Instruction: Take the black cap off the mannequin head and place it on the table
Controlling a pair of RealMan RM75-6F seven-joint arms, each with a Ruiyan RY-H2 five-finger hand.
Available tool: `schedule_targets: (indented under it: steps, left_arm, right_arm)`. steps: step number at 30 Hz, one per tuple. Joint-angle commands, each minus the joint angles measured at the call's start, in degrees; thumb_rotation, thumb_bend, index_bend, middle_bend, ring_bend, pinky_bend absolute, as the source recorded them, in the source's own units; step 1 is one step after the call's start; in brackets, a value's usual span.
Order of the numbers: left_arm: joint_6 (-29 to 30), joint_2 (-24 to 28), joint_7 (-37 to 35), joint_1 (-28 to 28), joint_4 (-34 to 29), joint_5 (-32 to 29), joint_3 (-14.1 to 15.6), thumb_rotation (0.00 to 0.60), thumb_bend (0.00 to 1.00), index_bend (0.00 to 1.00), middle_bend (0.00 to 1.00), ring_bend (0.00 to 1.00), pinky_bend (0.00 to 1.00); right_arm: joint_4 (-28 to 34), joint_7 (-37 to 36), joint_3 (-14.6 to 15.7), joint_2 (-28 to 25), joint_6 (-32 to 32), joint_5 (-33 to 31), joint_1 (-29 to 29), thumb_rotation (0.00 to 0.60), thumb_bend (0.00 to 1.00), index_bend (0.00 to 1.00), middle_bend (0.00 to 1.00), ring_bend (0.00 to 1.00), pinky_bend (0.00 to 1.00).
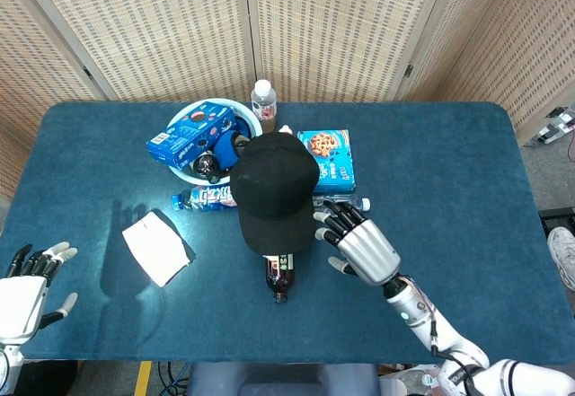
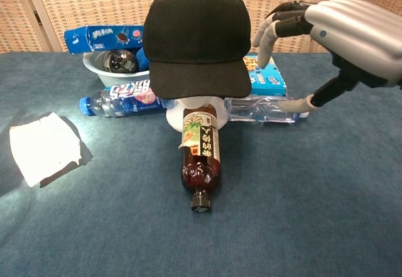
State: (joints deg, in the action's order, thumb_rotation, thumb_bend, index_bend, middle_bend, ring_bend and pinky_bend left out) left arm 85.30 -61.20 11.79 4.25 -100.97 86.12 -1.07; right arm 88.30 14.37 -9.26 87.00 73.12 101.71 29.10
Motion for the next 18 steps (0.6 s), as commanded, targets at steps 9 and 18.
schedule_targets:
  steps: [9, 18]
  left_arm:
    - [-0.67, 0.38, -0.7, 0.34, 0.07, -0.42, -0.17, 0.6, 0.24, 0.24, 0.18, 0.17, 0.03]
    - [-1.42, 0.65, -1.74, 0.71, 0.51, -0.85, -0.33, 0.6, 0.24, 0.24, 0.18, 0.17, 0.03]
  right_arm:
    - [-7.75, -1.64, -0.66, 6.73, 0.64, -0.04, 4.31, 0.6, 0.03, 0.46, 0.27, 0.12, 0.23]
    - [-12.31, -2.03, -0.87, 10.65, 1.12, 0.11, 7.22, 0.6, 0.03, 0.46, 0.27, 0.12, 0.23]
